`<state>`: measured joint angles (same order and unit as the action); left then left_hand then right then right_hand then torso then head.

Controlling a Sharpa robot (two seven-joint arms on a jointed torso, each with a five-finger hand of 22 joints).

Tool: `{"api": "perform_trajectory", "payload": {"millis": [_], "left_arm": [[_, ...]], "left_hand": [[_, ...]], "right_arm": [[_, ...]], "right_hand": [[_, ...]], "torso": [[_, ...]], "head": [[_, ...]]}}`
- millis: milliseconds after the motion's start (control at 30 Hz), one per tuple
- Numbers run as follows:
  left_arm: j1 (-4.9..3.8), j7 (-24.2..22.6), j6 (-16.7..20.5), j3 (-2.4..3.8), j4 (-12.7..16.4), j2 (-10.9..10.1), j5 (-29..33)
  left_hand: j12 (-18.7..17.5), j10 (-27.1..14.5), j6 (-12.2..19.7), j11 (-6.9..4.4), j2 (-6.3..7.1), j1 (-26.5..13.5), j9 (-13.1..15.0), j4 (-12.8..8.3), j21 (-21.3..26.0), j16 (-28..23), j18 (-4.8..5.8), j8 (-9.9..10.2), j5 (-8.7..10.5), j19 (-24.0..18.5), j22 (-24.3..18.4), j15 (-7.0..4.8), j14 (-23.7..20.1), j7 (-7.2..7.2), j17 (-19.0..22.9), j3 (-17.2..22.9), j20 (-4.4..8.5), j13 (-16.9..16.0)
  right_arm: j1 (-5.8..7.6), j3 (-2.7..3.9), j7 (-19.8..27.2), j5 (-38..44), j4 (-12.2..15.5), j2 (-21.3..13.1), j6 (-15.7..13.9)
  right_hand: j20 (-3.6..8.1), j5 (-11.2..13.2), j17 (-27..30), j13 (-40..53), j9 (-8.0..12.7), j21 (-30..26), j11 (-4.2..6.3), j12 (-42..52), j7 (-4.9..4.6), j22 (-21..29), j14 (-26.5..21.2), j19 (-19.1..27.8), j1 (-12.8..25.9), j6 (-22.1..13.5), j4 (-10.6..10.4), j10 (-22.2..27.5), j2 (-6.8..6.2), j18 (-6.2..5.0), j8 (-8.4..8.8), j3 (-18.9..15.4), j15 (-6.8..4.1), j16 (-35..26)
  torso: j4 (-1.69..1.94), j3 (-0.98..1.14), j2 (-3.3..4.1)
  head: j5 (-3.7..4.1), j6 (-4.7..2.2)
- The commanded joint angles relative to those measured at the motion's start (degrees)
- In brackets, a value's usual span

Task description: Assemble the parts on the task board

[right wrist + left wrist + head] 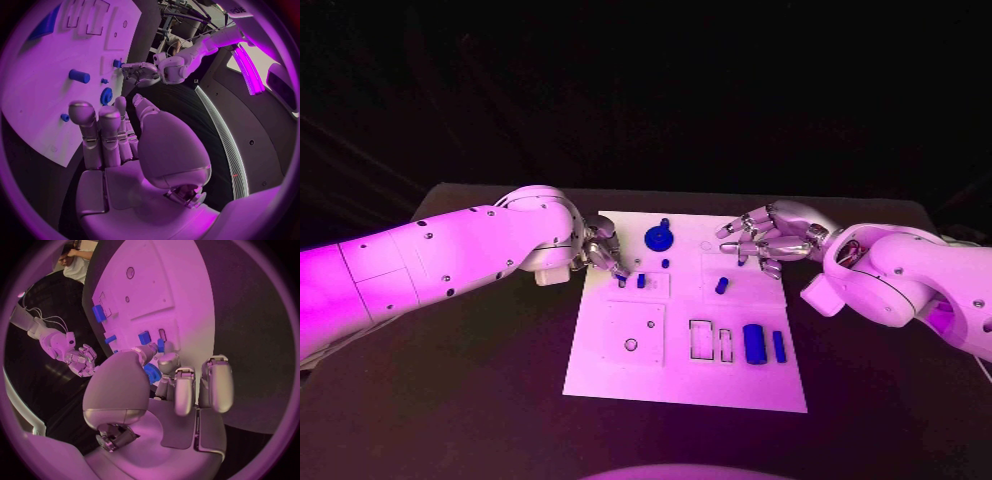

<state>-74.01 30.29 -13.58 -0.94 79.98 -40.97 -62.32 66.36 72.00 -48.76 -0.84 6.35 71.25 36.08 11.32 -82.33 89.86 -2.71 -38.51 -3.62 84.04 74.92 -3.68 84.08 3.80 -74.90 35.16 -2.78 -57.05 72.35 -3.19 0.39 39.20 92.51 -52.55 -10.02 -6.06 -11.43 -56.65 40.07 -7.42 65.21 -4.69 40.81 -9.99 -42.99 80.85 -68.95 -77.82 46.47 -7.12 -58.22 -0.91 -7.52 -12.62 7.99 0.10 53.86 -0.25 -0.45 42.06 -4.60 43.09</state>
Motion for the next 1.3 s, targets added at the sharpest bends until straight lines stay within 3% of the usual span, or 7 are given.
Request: {"api": "perform_trajectory", "payload": {"millis": [33, 800, 1300], "left_arm": [[0.21, 0.57, -2.75, 0.01, 0.29, 0.01, -0.36], [0.53, 2.28, -4.47, 0.01, 1.05, -0.46, -0.88], [0.55, 3.39, -5.52, 0.01, 0.82, 0.06, -1.19]], "left_hand": [[0.34, 0.52, -0.63, 0.07, -0.11, -0.40, 0.04, -4.89, -0.21, 0.14, 0.49, -0.31, -0.10, 1.90, 7.75, -0.40, 5.92, -0.49, -15.10, 5.31, 0.51, -0.06], [0.61, 0.96, -1.19, -0.17, -0.33, -1.01, 0.06, -4.74, -0.38, 0.14, 0.55, -0.74, -0.10, 2.02, 7.96, -0.55, 5.92, -0.78, -15.10, 4.91, 0.64, -0.33], [0.74, 1.51, -2.02, -0.57, 0.10, -3.53, -0.33, -3.78, -0.48, 0.14, 0.60, -1.10, -0.02, 2.17, 8.17, -0.91, 5.92, -1.29, -15.10, 2.61, 0.99, -0.50]], "right_arm": [[-0.07, -0.01, 0.19, 0.51, -0.05, 0.02, 0.38], [-0.13, -0.01, 0.33, 0.51, -0.58, 0.03, 0.85], [-0.15, -0.01, 0.47, 0.51, -0.48, -0.09, 0.68]], "right_hand": [[0.10, -0.30, -0.10, -0.11, -0.06, -0.36, -0.08, 0.33, 0.04, -0.04, -0.23, 0.30, 0.36, -0.44, -0.22, 0.48, 0.28, -1.08, -0.39, -0.21, 0.01, -0.15], [0.09, -0.27, -0.06, -0.13, -0.07, -0.36, -0.09, 0.36, 0.04, -0.07, -0.24, 0.28, 0.42, -0.45, -0.29, 0.47, 0.30, -1.07, -0.43, -0.27, 0.02, -0.20], [0.09, -0.27, -0.06, -0.13, -0.07, -0.36, -0.09, 0.36, 0.04, -0.07, -0.24, 0.28, 0.42, -0.45, -0.29, 0.47, 0.30, -1.07, -0.43, -0.27, 0.02, -0.20]], "torso": [[0.06, -0.06, 0.00], [0.08, 0.00, -0.01], [0.07, 0.04, -0.01]], "head": [[0.21, 0.13], [-0.08, 0.24], [-0.22, 0.30]]}}
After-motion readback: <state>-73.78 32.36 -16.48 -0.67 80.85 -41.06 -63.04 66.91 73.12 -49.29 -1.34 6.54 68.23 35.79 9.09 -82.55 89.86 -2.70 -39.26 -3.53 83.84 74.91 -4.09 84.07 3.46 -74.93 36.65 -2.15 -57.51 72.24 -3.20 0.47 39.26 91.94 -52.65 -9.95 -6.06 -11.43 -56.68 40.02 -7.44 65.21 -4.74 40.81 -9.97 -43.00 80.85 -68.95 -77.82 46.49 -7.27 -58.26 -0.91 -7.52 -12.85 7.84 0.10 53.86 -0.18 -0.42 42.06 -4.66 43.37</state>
